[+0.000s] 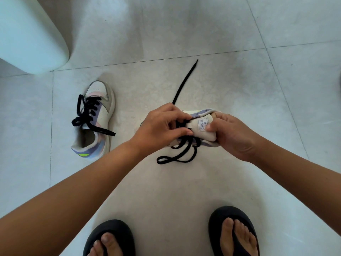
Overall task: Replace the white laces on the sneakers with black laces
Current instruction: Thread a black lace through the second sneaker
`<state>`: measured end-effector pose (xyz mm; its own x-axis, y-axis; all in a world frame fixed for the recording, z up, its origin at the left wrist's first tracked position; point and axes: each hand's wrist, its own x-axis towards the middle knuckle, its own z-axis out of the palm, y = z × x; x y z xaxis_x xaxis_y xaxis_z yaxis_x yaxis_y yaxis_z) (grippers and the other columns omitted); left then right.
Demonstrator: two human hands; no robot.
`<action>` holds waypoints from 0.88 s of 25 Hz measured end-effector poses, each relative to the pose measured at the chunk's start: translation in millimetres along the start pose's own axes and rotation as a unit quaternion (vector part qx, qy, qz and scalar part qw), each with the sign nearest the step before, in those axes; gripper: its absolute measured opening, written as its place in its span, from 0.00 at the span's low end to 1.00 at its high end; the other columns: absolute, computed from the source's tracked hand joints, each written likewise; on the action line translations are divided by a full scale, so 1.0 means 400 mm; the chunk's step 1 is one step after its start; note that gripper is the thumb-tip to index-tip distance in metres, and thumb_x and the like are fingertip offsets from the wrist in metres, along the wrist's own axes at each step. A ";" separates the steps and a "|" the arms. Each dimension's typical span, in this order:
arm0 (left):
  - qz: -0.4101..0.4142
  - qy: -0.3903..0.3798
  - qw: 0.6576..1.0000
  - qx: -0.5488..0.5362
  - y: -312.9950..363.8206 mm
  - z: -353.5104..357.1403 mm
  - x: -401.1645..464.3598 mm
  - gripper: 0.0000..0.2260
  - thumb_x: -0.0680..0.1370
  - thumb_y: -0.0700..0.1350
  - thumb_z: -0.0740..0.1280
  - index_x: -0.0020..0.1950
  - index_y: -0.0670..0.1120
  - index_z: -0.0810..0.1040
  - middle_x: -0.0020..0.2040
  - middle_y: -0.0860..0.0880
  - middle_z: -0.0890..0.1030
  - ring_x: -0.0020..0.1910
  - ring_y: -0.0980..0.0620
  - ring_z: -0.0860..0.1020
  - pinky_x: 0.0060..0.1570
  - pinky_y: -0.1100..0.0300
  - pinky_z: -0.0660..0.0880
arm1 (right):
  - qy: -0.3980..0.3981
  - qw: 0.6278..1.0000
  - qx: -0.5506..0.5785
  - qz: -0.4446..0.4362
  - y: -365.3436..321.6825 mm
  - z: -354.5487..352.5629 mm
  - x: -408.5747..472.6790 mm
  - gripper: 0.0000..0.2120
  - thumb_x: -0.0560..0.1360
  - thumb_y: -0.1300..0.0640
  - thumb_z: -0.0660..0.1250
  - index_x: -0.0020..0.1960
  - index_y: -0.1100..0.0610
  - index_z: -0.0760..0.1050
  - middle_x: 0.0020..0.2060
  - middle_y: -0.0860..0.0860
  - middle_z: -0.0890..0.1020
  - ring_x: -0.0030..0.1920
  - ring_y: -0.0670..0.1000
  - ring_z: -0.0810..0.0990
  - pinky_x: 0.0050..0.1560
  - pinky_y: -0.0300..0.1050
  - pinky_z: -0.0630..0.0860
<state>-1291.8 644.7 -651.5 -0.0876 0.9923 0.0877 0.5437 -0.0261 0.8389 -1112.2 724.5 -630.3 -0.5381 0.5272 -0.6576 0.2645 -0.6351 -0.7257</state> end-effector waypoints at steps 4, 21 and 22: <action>0.014 0.038 0.999 -0.012 0.016 0.002 -0.018 0.13 0.68 0.47 0.73 0.50 0.43 0.84 0.42 0.53 0.76 0.33 0.63 0.73 0.37 0.74 0.69 | -0.004 0.998 -0.061 -0.028 -0.007 0.005 -0.013 0.24 0.62 0.61 0.64 0.54 0.73 0.68 0.47 0.61 0.76 0.47 0.57 0.74 0.47 0.53 0.74; 0.164 0.172 0.960 0.149 0.028 -0.015 -0.033 0.07 0.76 0.37 0.66 0.43 0.36 0.82 0.42 0.42 0.79 0.40 0.47 0.76 0.39 0.57 0.74 | -0.011 0.997 0.072 -0.025 -0.036 0.082 -0.044 0.16 0.69 0.66 0.64 0.56 0.68 0.72 0.44 0.59 0.79 0.42 0.53 0.79 0.41 0.48 0.81; 0.180 0.185 0.954 0.153 0.028 -0.021 -0.034 0.06 0.76 0.37 0.66 0.43 0.36 0.83 0.41 0.42 0.79 0.39 0.47 0.76 0.39 0.57 0.74 | -0.002 0.996 0.081 -0.041 -0.031 0.089 -0.049 0.17 0.70 0.66 0.64 0.57 0.69 0.71 0.44 0.59 0.79 0.42 0.54 0.79 0.41 0.48 0.80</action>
<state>-1291.4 630.0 -638.7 -0.1069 0.8133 0.5720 0.8071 -0.2651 0.5276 -1133.4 702.2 -601.3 -0.5563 0.5790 -0.5961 0.0867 -0.6729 -0.7346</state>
